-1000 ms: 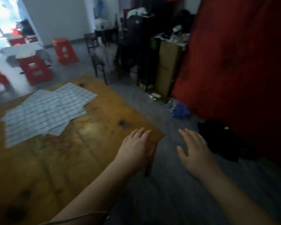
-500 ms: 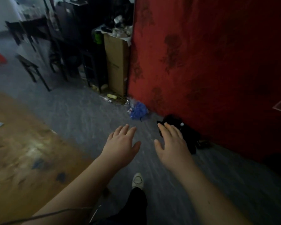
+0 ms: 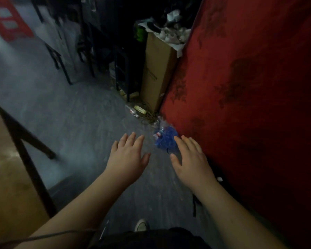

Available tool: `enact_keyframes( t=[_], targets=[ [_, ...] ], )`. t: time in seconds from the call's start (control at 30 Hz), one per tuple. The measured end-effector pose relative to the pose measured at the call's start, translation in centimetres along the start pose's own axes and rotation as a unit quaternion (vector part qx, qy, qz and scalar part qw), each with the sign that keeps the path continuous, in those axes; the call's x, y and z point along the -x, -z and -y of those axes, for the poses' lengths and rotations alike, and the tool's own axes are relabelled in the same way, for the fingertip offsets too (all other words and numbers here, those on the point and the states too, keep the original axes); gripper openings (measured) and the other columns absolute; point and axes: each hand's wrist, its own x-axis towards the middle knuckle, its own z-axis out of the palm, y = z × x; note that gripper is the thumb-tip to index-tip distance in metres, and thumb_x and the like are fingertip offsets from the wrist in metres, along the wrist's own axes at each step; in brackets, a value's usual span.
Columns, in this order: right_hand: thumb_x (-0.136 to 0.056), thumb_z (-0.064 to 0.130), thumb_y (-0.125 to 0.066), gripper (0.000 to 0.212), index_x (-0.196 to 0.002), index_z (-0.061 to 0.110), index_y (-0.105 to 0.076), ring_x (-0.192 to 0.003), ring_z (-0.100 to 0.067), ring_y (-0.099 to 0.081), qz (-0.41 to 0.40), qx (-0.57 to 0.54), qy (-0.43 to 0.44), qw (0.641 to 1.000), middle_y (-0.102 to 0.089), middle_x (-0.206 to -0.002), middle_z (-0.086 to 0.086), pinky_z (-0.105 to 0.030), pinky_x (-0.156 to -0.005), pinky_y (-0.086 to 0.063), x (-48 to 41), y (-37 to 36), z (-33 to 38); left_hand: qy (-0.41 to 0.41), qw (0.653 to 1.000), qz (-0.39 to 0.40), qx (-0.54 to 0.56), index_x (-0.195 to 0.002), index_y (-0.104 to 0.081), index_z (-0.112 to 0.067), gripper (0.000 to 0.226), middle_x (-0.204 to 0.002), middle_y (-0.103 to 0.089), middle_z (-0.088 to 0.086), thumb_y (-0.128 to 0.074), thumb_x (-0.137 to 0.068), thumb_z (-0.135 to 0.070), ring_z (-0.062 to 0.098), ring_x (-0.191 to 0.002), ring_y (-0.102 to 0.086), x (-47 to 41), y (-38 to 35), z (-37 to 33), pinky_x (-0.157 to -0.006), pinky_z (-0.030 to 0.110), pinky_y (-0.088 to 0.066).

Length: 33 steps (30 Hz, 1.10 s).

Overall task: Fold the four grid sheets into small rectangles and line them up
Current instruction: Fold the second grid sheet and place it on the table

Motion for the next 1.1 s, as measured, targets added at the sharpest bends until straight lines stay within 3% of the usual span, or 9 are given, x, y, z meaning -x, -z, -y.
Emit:
enact_keyframes(
  t=[0.13,0.23,0.37,0.5,0.87,1.1],
  targets=[
    [-0.101,0.053,-0.032,0.064,-0.159,0.030,-0.022,-0.153,-0.016,-0.009,0.030,0.014,0.072,0.997,-0.020,-0.167,0.004,-0.037,-0.123,-0.014,-9.1,0.0,1.8,0.065,0.998,-0.016,0.008,-0.159,-0.015,-0.028,0.069,-0.168,-0.014,0.002,-0.035,-0.100,-0.059,0.026,-0.154,-0.008,-5.7,1.5,2.7,-0.124,0.047,-0.015],
    [-0.088,0.063,-0.018,0.078,-0.158,0.029,-0.026,-0.153,-0.018,-0.012,0.037,0.005,0.116,0.992,-0.024,-0.166,0.002,-0.039,-0.125,-0.016,-16.0,-0.7,2.6,0.108,0.994,-0.022,0.007,-0.159,-0.016,-0.029,0.070,-0.167,-0.015,0.002,-0.036,-0.099,-0.059,0.026,-0.154,-0.010,-10.4,1.5,4.5,-0.123,0.045,-0.016],
    [-0.101,0.052,-0.036,0.063,-0.159,0.031,-0.023,-0.153,-0.017,-0.008,0.073,-0.016,0.159,0.984,-0.020,-0.167,0.003,-0.042,-0.125,-0.015,-28.6,-1.9,3.7,0.170,0.985,-0.023,-0.001,-0.159,-0.013,-0.027,0.071,-0.168,-0.012,0.004,-0.036,-0.100,-0.058,0.026,-0.154,-0.009,-19.5,2.4,8.2,-0.124,0.046,-0.014],
    [-0.103,0.048,-0.038,0.061,-0.159,0.031,-0.020,-0.153,-0.018,-0.007,0.096,-0.019,0.220,0.971,-0.019,-0.167,0.003,-0.042,-0.124,-0.015,-41.4,-1.5,7.5,0.235,0.971,-0.039,-0.012,-0.160,-0.011,-0.027,0.072,-0.168,-0.011,0.004,-0.035,-0.100,-0.059,0.027,-0.154,-0.009,-27.9,6.1,12.2,-0.124,0.046,-0.014],
    [-0.103,0.050,-0.038,0.062,-0.160,0.033,-0.017,-0.154,-0.014,-0.003,0.164,-0.001,0.394,0.904,-0.015,-0.167,0.007,-0.038,-0.125,-0.010,-61.4,-0.3,27.3,0.413,0.904,-0.106,0.024,-0.160,-0.009,-0.026,0.074,-0.168,-0.012,0.003,-0.036,-0.100,-0.059,0.024,-0.154,-0.010,-38.7,16.5,25.8,-0.124,0.042,-0.012],
    [-0.104,0.049,-0.038,0.063,-0.160,0.034,-0.015,-0.154,-0.012,-0.001,0.206,0.016,0.470,0.858,-0.013,-0.168,0.008,-0.037,-0.123,-0.012,-71.3,-5.5,45.7,0.481,0.868,-0.119,0.037,-0.160,-0.004,-0.023,0.074,-0.168,-0.007,0.004,-0.033,-0.101,-0.058,0.025,-0.155,-0.006,-44.0,21.8,41.3,-0.125,0.046,-0.013]
  ],
)
